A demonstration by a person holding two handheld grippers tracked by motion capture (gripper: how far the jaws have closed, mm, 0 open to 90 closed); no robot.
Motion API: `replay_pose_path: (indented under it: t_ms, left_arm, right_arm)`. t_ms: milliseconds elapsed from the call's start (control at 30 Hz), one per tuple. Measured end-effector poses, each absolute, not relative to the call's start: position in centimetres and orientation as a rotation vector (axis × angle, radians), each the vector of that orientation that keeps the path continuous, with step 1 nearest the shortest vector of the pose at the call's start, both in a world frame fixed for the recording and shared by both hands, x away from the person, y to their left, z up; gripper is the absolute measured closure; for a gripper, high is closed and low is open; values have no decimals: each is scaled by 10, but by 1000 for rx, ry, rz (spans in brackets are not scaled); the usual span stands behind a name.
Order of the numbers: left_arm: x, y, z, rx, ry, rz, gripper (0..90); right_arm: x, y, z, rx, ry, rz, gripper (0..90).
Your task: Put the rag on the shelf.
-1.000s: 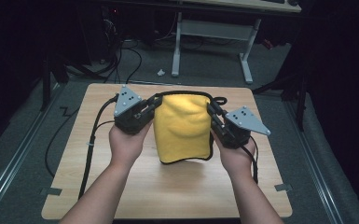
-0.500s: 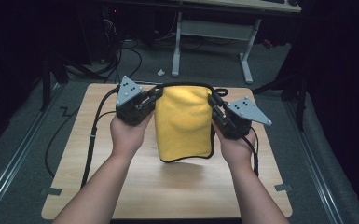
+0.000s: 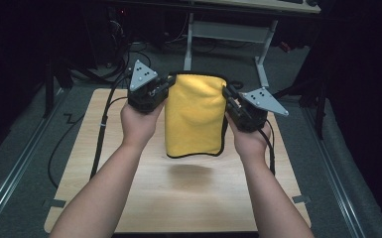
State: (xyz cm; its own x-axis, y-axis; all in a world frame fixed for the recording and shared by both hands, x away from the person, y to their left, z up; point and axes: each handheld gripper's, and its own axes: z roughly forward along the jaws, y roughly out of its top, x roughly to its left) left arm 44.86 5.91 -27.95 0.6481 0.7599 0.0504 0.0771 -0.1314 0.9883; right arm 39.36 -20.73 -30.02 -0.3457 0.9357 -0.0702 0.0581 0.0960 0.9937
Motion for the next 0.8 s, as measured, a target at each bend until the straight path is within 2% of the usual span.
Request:
replay_pose_path:
  t_ms: [467,800]
  left_arm:
    - [509,42,-297,1684,711,747,838]
    - [537,46,-333,1789,746,676,831]
  right_arm:
    - [455,-223,-315,1061,1579,1355,811]
    - [493,-219,-338,1083,1682,1219,806]
